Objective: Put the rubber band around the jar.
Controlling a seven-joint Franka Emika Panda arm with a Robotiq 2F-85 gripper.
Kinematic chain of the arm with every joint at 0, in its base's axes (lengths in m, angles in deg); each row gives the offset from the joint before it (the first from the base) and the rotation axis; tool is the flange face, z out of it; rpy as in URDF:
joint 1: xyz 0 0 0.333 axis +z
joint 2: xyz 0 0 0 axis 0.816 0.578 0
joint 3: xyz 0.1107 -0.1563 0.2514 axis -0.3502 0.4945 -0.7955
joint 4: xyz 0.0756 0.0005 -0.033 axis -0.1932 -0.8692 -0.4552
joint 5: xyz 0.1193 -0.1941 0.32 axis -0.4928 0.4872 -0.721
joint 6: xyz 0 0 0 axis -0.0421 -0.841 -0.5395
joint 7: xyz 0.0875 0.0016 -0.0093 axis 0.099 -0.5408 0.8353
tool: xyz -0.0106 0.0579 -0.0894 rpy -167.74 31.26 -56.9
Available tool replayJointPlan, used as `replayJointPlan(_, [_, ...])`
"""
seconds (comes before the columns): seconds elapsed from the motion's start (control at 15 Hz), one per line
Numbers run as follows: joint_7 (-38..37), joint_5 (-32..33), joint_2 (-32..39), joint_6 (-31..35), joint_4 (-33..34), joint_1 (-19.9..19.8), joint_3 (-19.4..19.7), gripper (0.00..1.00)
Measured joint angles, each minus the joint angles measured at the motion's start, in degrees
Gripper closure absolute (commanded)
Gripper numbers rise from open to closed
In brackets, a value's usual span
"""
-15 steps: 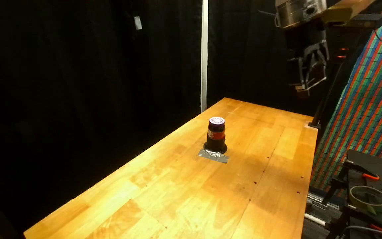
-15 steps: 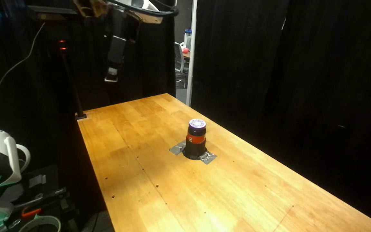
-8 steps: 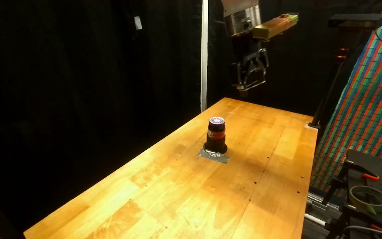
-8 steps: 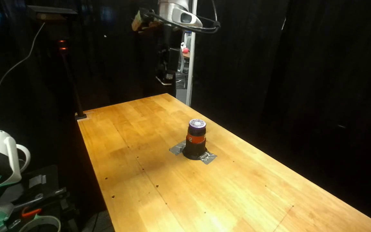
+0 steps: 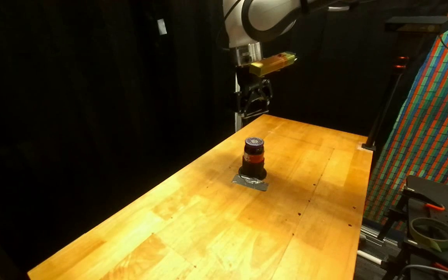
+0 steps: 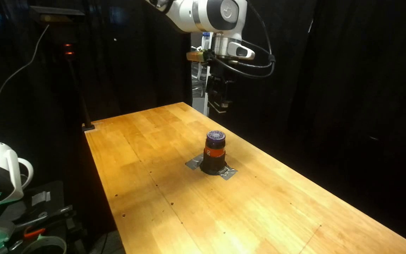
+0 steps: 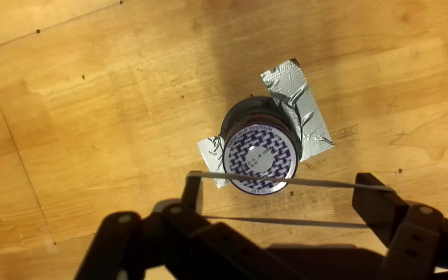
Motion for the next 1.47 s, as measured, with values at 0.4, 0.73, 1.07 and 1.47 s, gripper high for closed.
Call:
replayJointPlan(0.4, [2.4, -3.0, 11.6, -3.0, 12.7, 0.0, 2.2, 0.00])
replayJointPlan(0.73, [3.4, -5.0, 17.0, -7.2, 18.1, -0.2, 2.5, 0.00])
replayJointPlan(1.07, [3.6, -6.8, 18.9, -8.3, 18.9, -0.8, 2.6, 0.00])
replayJointPlan(1.47, [3.6, -7.2, 19.8, -8.3, 18.9, -1.3, 2.8, 0.00])
